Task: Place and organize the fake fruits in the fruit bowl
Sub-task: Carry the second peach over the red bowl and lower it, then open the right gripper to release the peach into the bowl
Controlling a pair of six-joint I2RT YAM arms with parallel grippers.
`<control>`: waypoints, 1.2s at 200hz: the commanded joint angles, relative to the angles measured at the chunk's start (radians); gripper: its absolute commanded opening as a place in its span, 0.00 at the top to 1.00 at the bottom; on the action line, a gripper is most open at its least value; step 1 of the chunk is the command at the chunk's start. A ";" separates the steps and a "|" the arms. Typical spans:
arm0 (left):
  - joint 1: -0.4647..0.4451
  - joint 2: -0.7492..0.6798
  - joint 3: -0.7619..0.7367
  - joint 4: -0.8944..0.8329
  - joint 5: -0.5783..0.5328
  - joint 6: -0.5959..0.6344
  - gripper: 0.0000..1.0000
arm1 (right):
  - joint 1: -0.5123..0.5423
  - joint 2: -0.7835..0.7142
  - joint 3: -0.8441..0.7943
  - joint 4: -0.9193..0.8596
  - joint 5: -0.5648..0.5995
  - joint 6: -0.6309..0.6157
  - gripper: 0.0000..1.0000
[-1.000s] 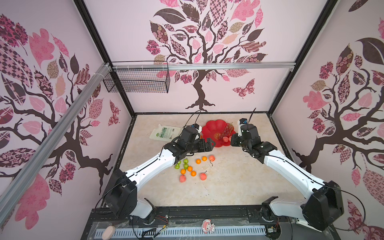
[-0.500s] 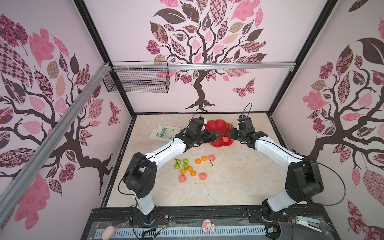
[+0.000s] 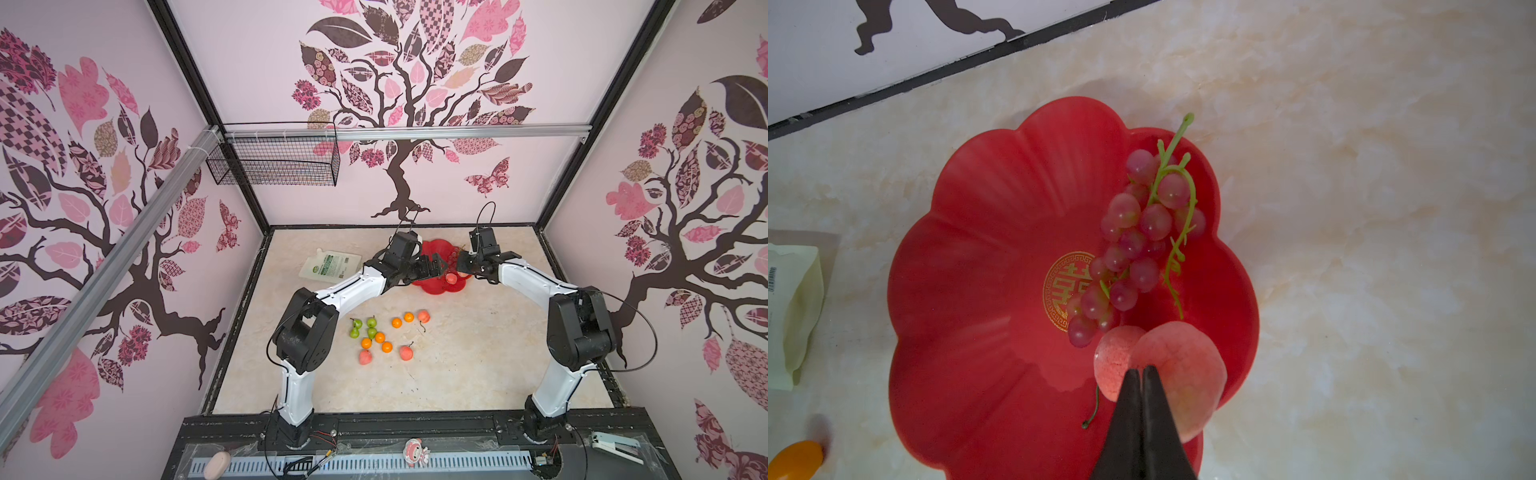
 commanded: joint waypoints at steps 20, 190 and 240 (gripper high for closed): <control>0.008 0.035 0.061 0.016 0.029 0.003 0.02 | -0.022 0.075 0.058 -0.016 -0.034 -0.015 1.00; 0.009 0.026 0.027 0.040 0.036 -0.006 0.02 | -0.027 0.185 0.109 -0.056 -0.132 -0.017 1.00; 0.011 -0.008 0.015 0.030 0.040 0.000 0.02 | -0.027 0.158 0.117 -0.060 -0.135 -0.021 0.96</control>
